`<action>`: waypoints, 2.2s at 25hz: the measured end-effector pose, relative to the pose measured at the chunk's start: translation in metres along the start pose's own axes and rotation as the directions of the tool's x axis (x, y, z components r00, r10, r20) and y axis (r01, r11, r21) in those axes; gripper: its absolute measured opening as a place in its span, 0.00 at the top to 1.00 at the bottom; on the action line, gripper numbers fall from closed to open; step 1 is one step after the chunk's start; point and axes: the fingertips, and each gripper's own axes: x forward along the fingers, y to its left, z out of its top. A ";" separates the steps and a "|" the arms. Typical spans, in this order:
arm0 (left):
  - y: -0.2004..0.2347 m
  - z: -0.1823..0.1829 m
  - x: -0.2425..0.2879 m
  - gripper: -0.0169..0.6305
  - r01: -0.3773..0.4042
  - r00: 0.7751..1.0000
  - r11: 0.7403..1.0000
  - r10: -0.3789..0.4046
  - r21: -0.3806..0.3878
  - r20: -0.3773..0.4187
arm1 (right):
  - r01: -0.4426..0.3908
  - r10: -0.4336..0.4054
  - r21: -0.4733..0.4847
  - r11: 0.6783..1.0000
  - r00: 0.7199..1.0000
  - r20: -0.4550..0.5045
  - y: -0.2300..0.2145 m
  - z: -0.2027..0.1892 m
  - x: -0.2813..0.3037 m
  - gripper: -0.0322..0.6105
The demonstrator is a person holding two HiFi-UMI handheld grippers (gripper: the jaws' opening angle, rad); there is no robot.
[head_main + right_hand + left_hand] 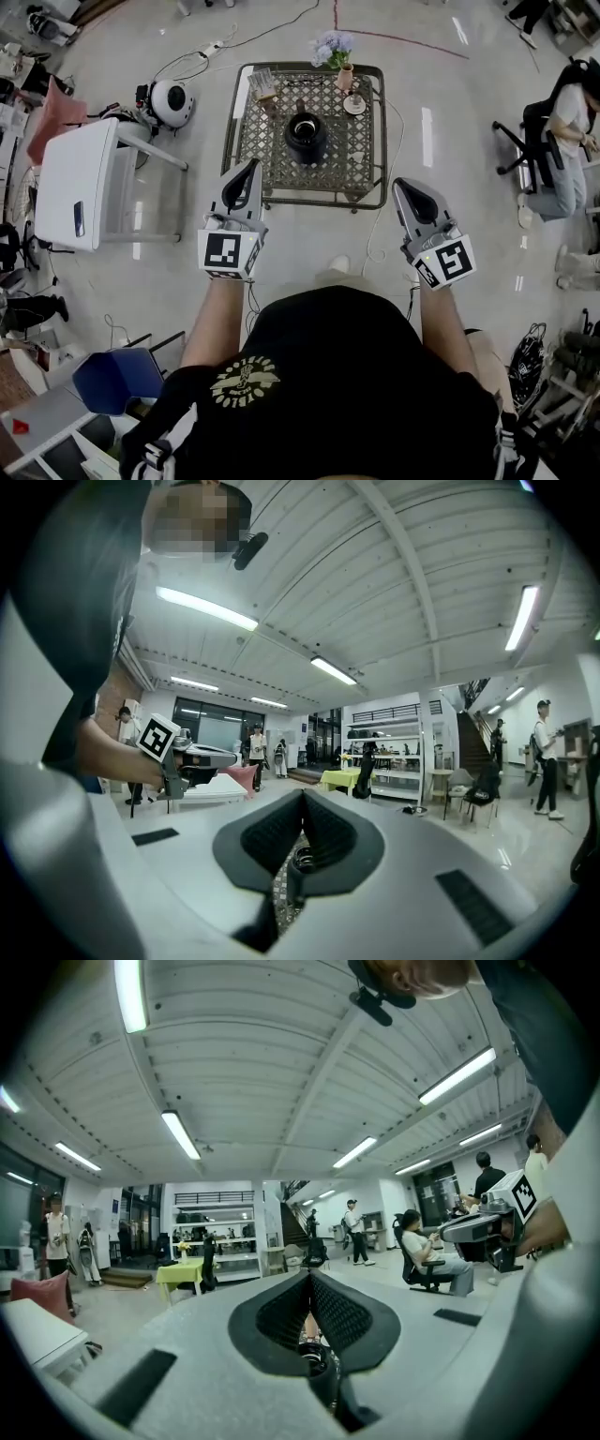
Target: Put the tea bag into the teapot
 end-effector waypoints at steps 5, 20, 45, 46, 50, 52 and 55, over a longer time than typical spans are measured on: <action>-0.012 0.000 0.011 0.98 -0.012 1.000 1.000 0.012 -0.007 -0.004 | -0.030 0.030 0.004 1.000 1.000 0.000 -0.014 -0.005 0.003 0.94; -0.001 -0.003 0.018 0.98 -0.030 0.999 0.999 0.030 0.016 -0.024 | -0.077 0.076 0.026 0.997 0.997 0.003 -0.021 -0.017 0.031 0.94; 0.071 -0.021 0.126 0.98 0.064 0.995 0.998 -0.063 0.014 -0.074 | 0.031 -0.032 -0.012 0.999 0.999 -0.024 -0.090 -0.008 0.131 0.94; 0.074 -0.023 0.130 0.98 0.068 0.995 0.998 -0.067 0.012 -0.075 | 0.035 -0.036 -0.011 0.999 0.999 -0.030 -0.093 -0.009 0.135 0.94; 0.087 -0.029 0.149 0.98 0.088 0.992 0.996 -0.087 0.006 -0.086 | 0.051 -0.051 -0.007 0.999 0.997 -0.050 -0.100 -0.013 0.152 0.94; 0.091 -0.030 0.157 0.98 0.102 0.991 0.995 -0.101 0.003 -0.083 | 0.062 -0.062 -0.011 0.998 0.996 -0.059 -0.103 -0.014 0.159 0.94; 0.097 -0.030 0.166 0.98 0.126 0.989 0.992 -0.126 -0.003 -0.072 | 0.090 -0.091 -0.013 0.996 0.994 -0.058 -0.109 -0.012 0.168 0.94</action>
